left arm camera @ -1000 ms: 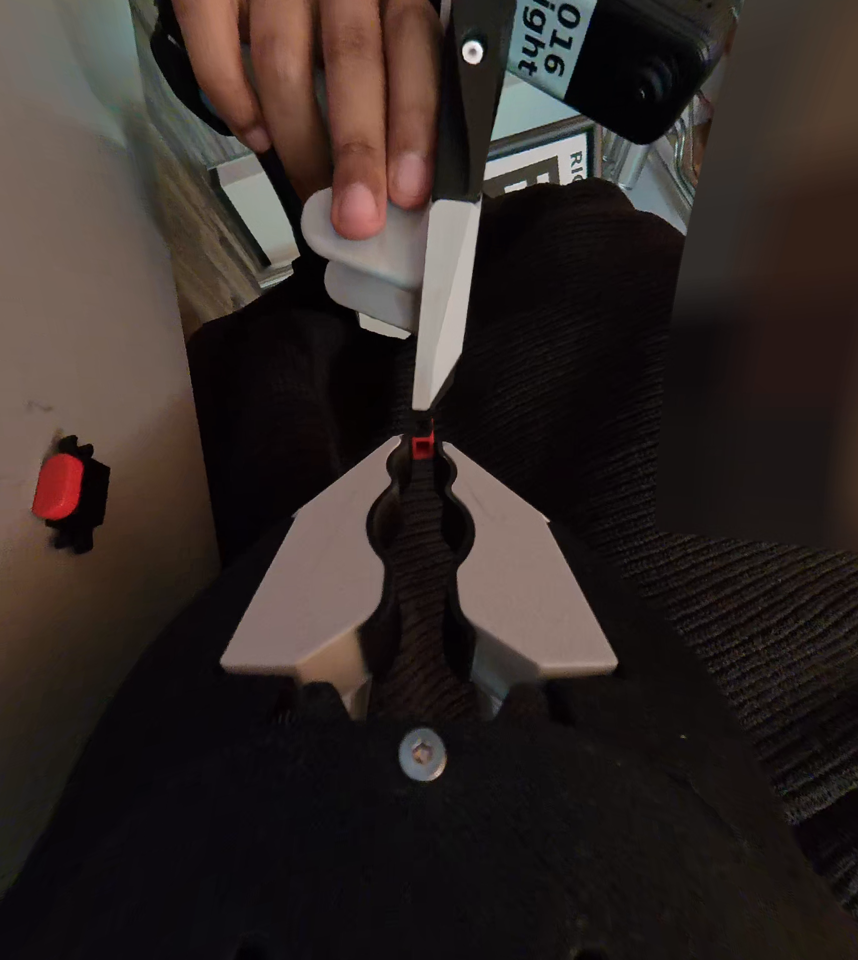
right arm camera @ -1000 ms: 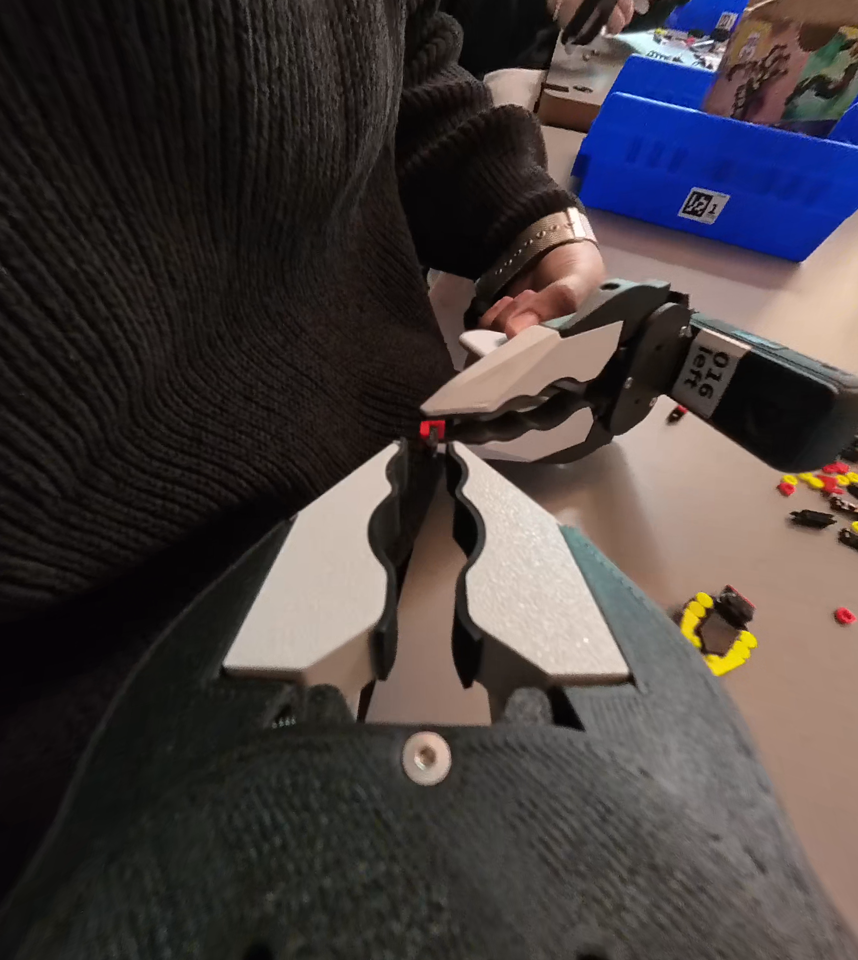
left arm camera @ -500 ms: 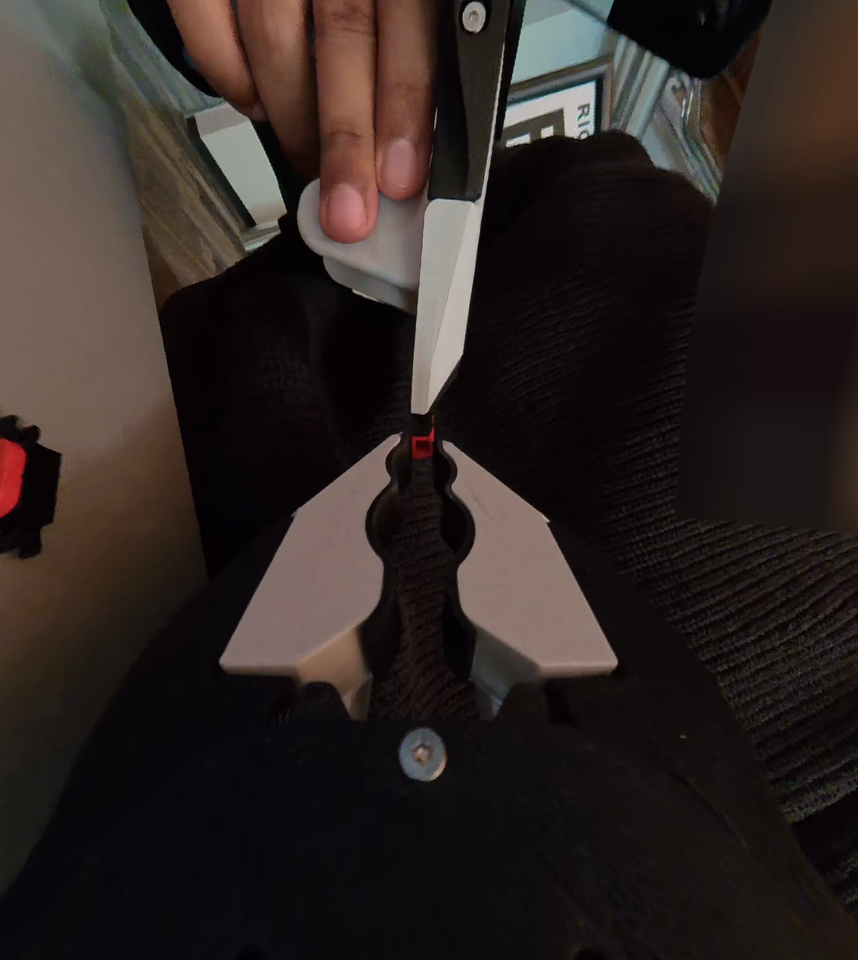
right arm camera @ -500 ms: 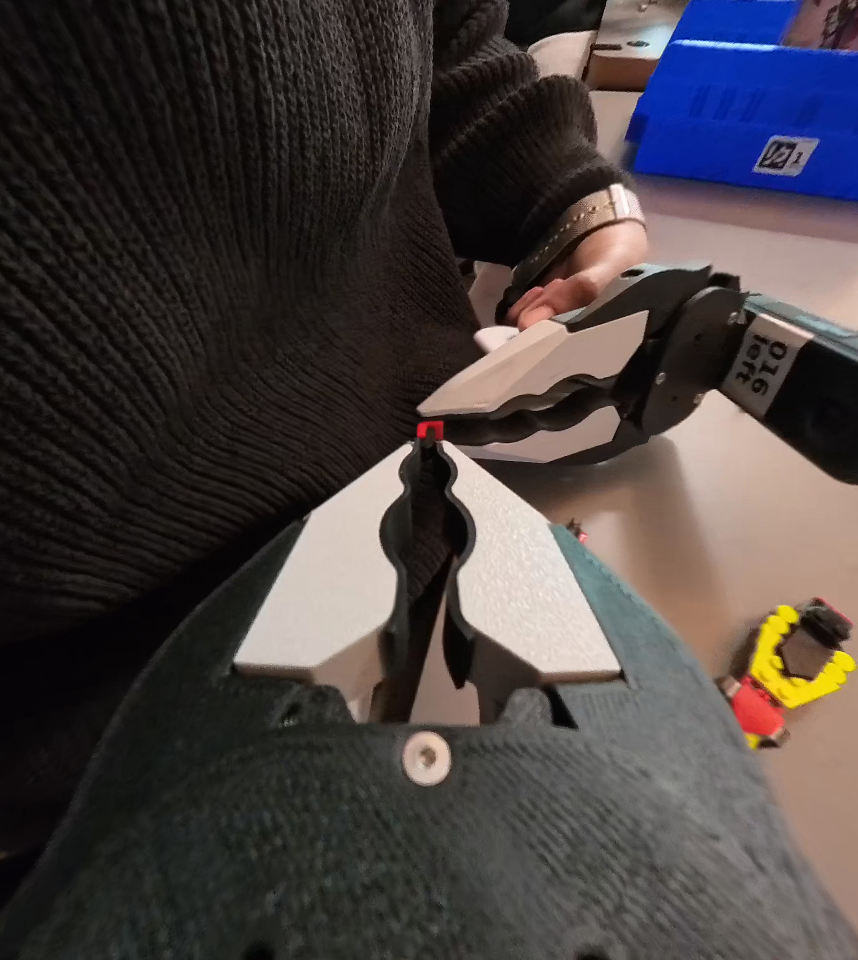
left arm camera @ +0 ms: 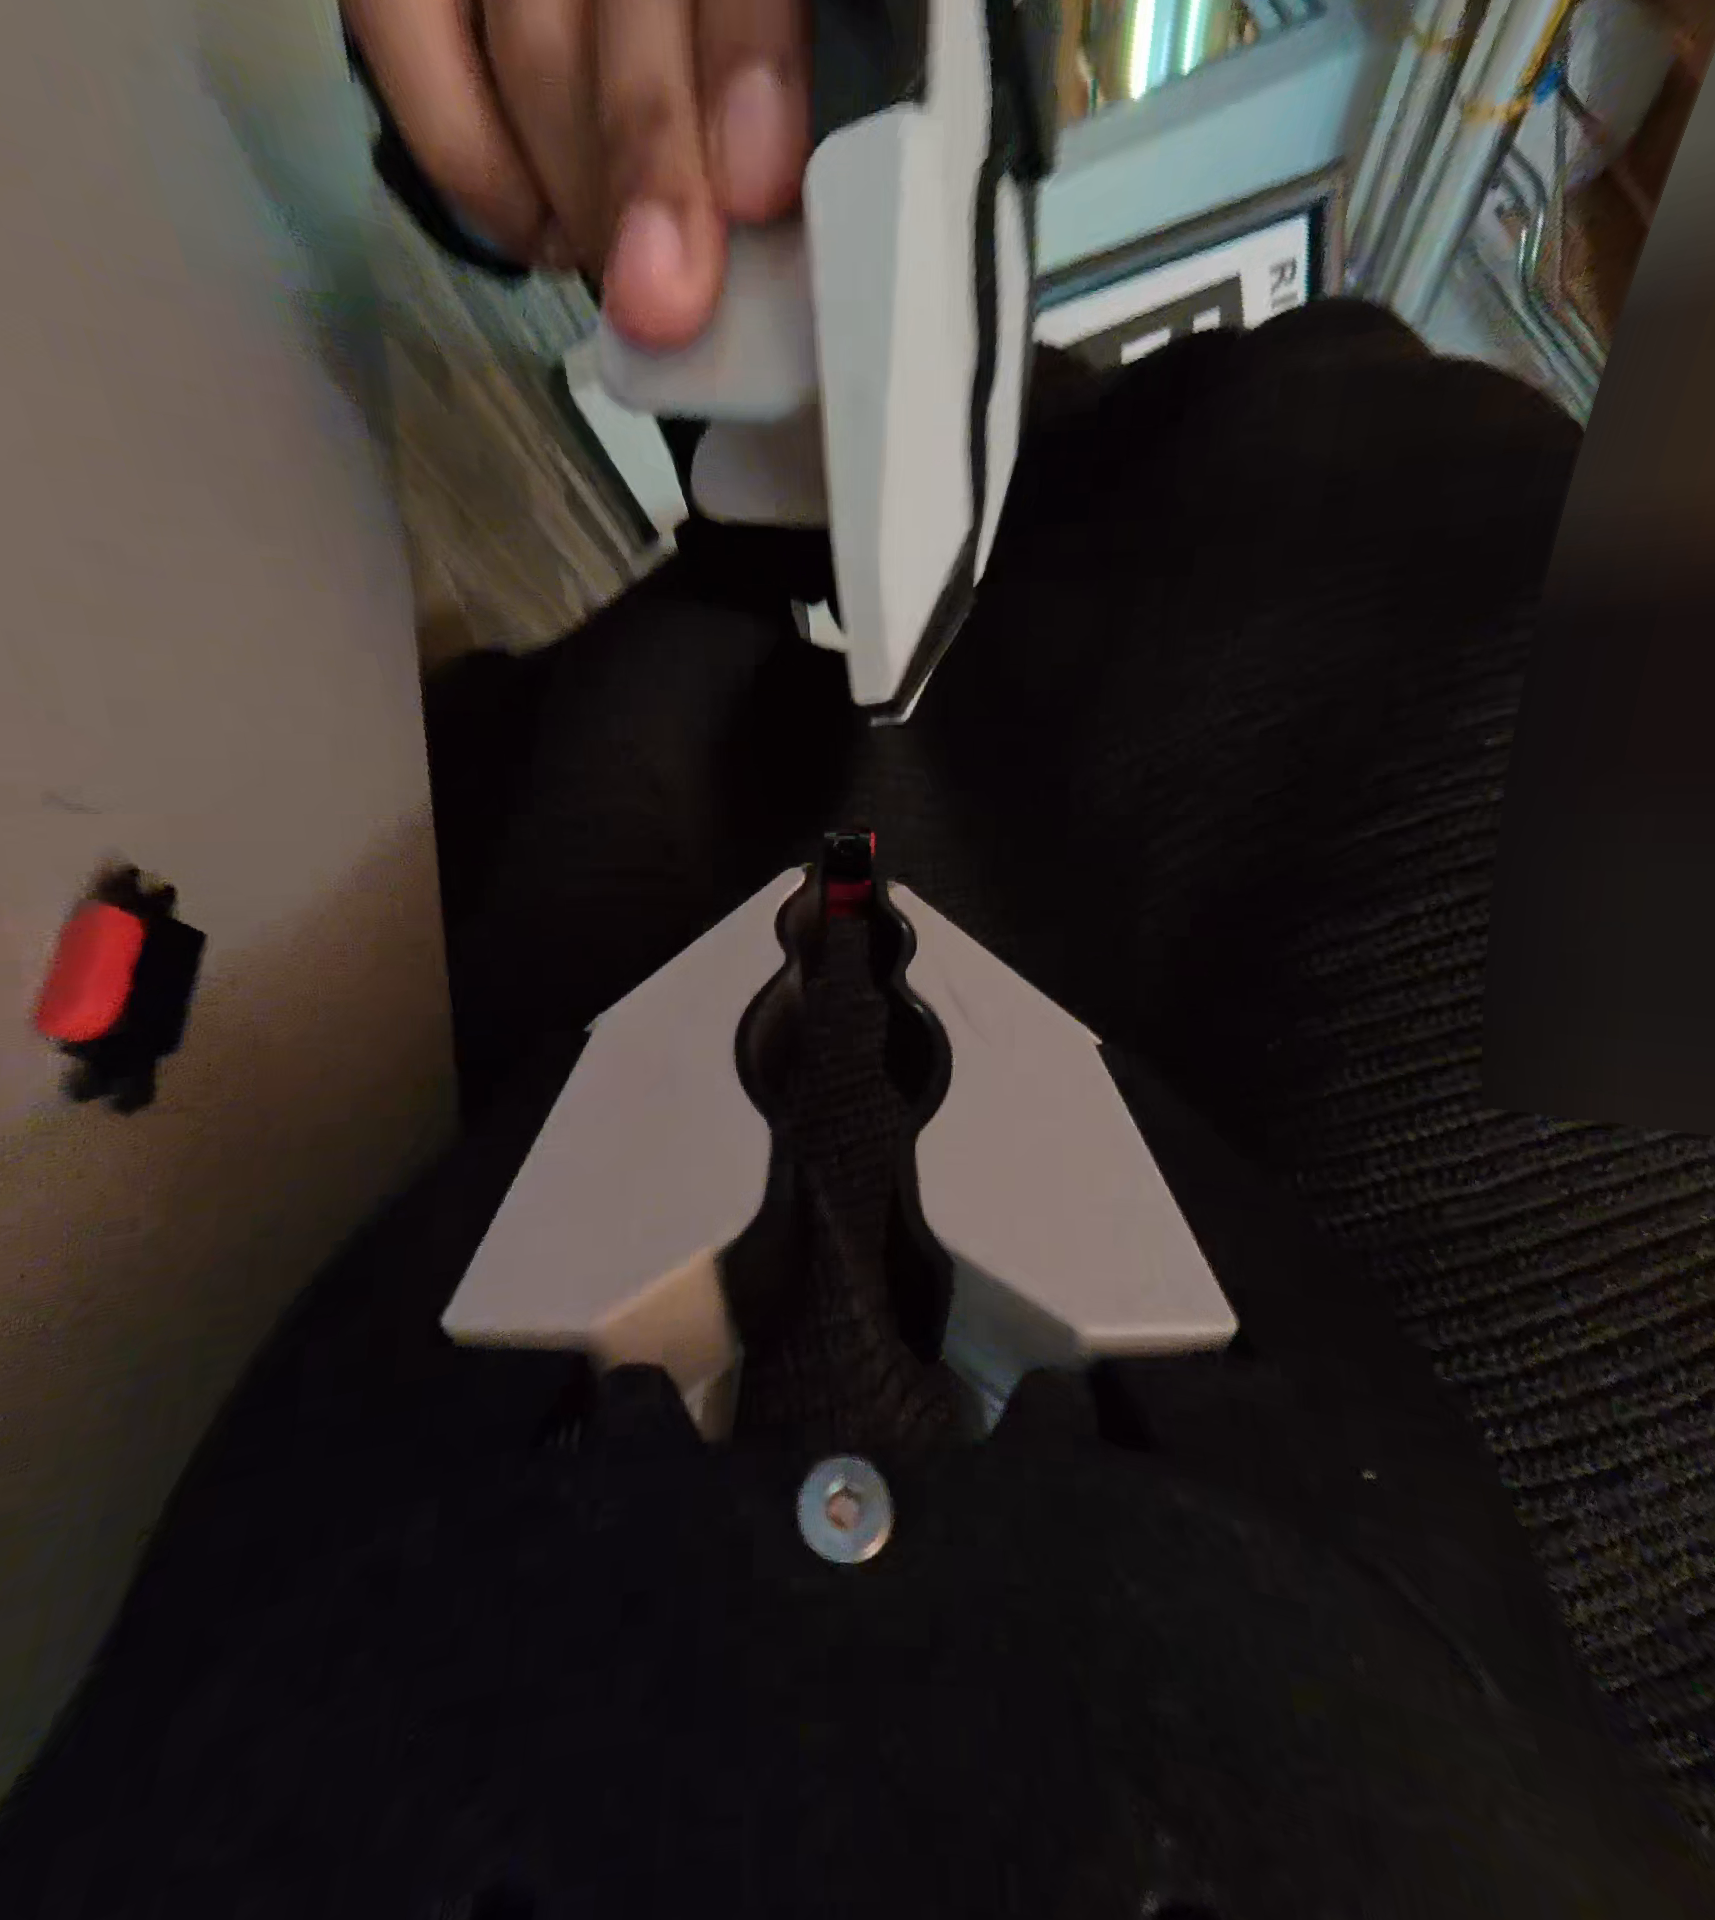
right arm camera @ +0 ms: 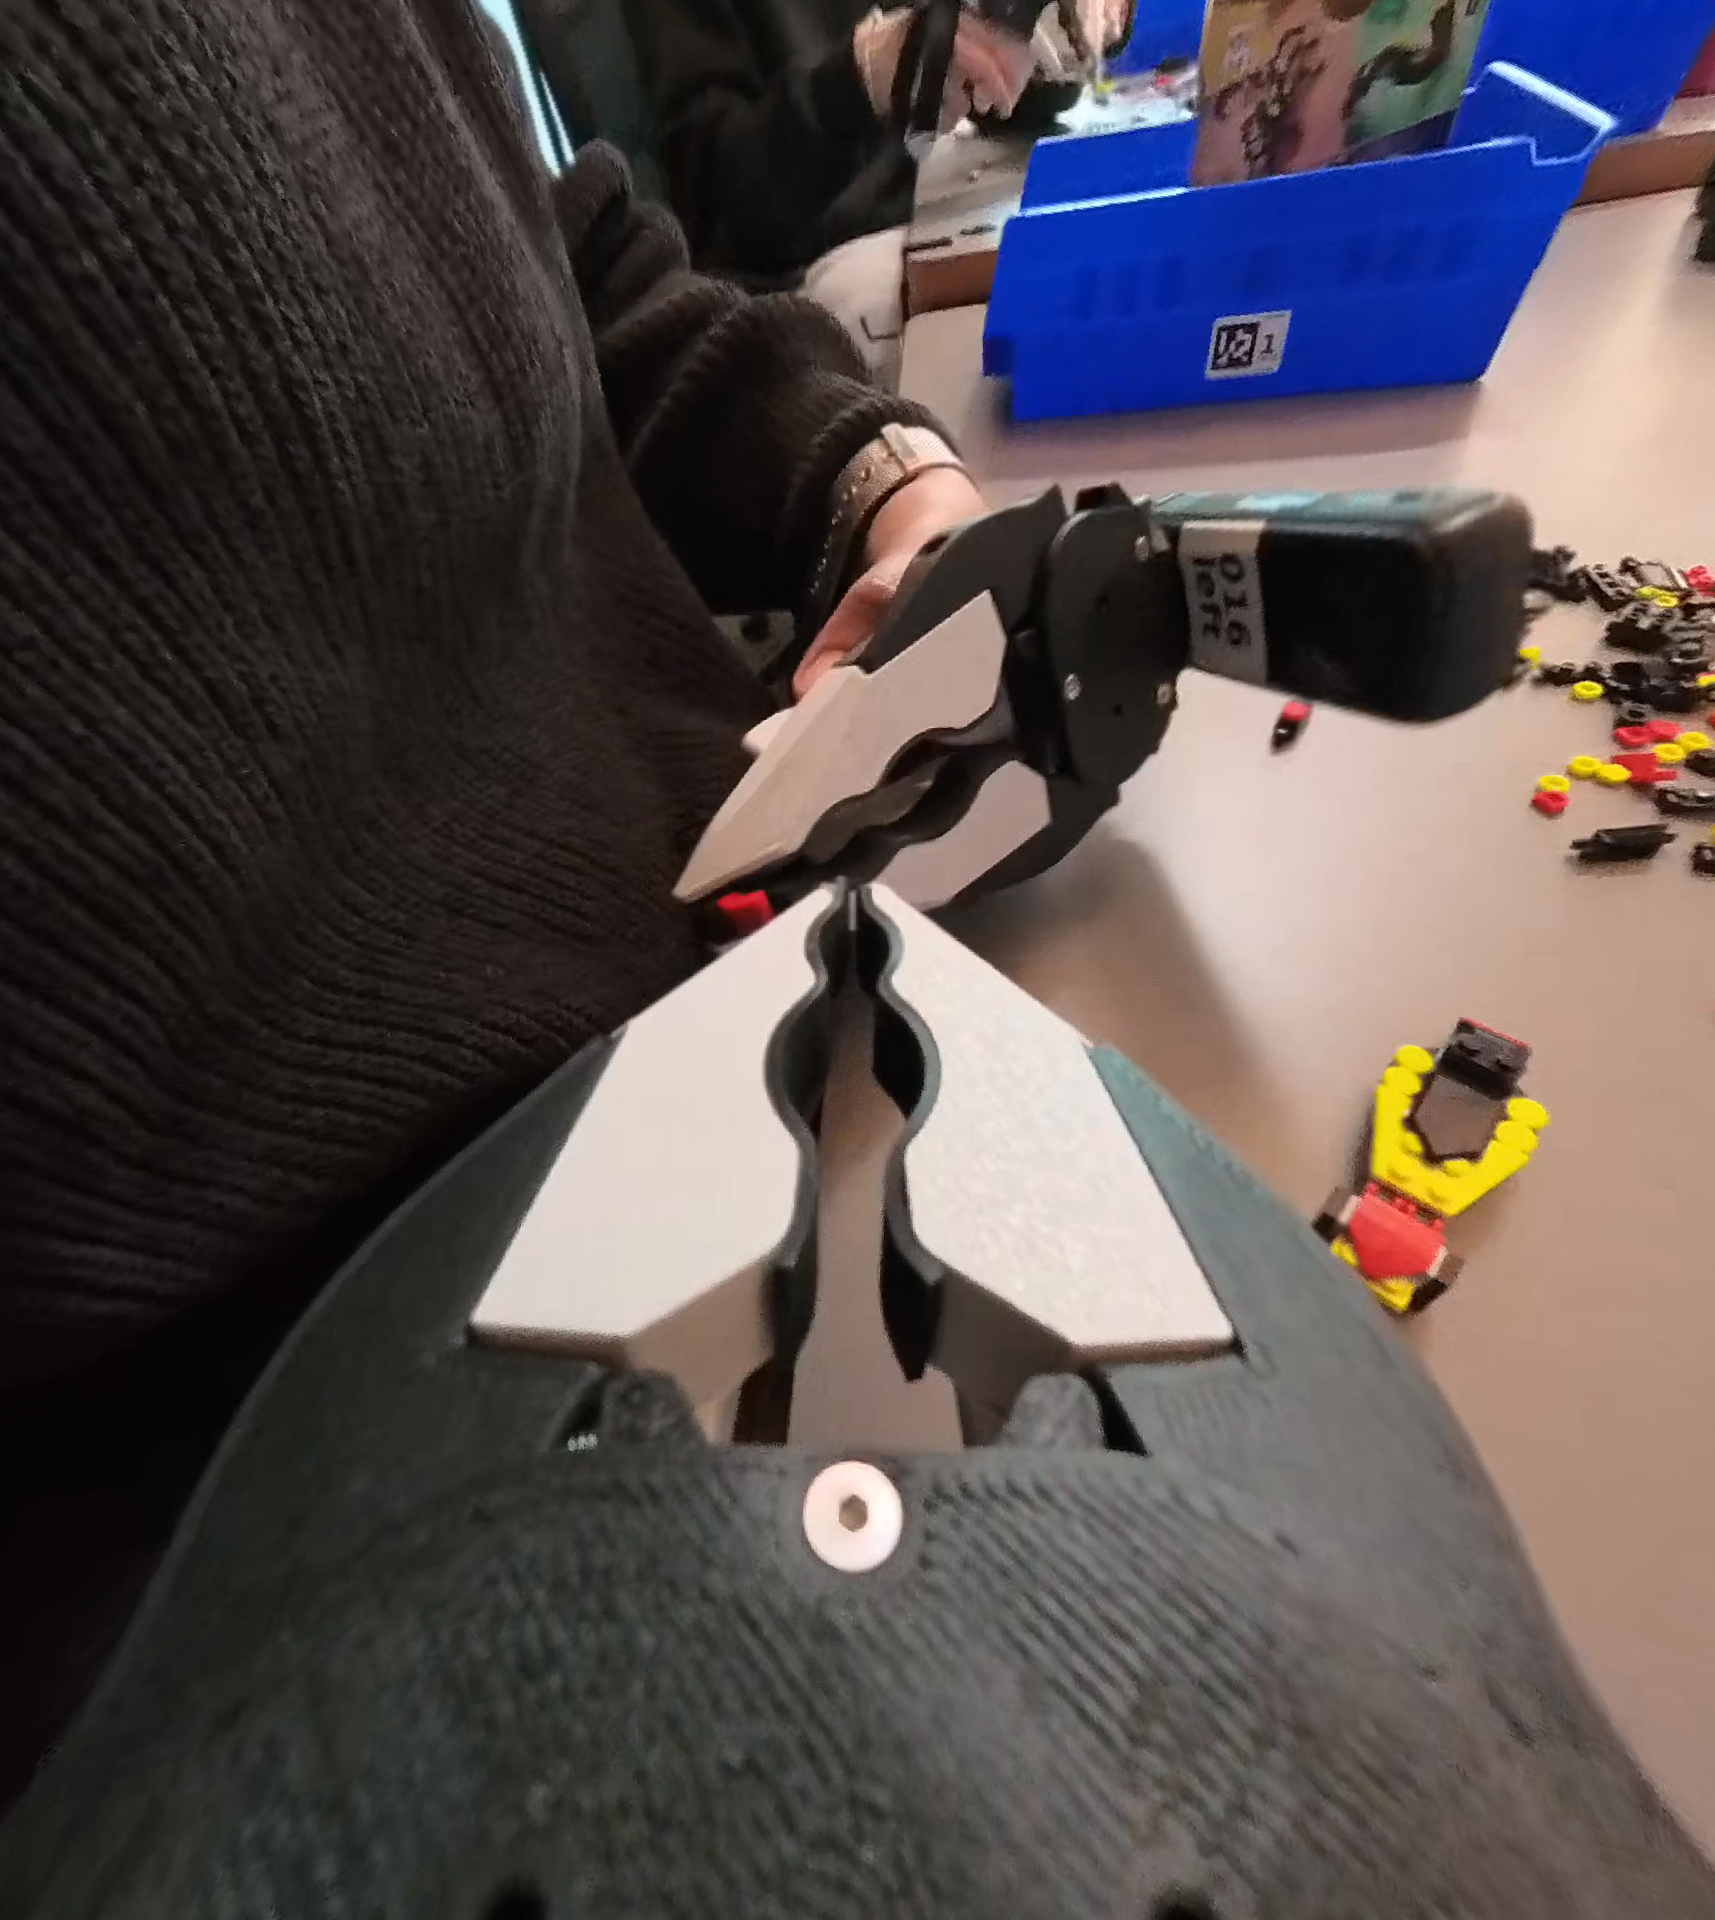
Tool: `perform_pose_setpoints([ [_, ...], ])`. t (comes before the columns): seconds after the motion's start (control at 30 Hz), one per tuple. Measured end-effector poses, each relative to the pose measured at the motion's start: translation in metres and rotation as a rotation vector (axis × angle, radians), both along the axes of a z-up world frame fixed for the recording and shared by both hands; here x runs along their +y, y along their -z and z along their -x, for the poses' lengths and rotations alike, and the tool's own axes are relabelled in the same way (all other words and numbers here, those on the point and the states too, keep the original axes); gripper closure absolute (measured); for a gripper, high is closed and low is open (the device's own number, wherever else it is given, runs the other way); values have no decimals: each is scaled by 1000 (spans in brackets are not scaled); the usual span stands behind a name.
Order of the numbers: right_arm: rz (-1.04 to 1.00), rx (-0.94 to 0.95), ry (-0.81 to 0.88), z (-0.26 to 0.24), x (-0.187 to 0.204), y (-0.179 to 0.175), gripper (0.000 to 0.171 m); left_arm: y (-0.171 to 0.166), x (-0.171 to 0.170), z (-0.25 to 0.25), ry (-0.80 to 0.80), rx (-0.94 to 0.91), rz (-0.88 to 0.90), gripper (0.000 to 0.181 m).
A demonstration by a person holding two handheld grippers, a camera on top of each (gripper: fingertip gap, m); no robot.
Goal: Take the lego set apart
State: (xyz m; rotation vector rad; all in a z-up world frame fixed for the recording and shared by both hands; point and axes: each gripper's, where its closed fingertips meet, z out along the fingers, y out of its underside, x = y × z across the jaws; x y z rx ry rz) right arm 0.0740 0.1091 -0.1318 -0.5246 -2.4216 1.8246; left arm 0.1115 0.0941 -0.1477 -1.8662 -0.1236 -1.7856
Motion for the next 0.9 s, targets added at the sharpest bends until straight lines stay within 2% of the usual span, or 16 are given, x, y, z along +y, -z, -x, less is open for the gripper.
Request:
perform_pose_setpoints([
  [0.07,42,-23,3,2,2,-2,156,-5,6,12,-74,18,-26,176],
  [0.17,74,-117,44,13,5,3,151,0,22,38,-252,90,-32,177],
  [0.23,71,-195,82,21,8,12,148,5,26,49,-308,194,-50,177],
  [0.37,115,-264,108,29,7,15,147,16,27,46,-292,356,-61,177],
  [0.5,96,-301,90,26,3,21,143,20,28,39,-268,388,-59,176],
  [0.7,38,-303,110,28,2,30,162,27,26,41,-261,431,-50,177],
  [0.9,88,-353,125,30,8,26,163,22,26,50,-298,420,-66,176],
])
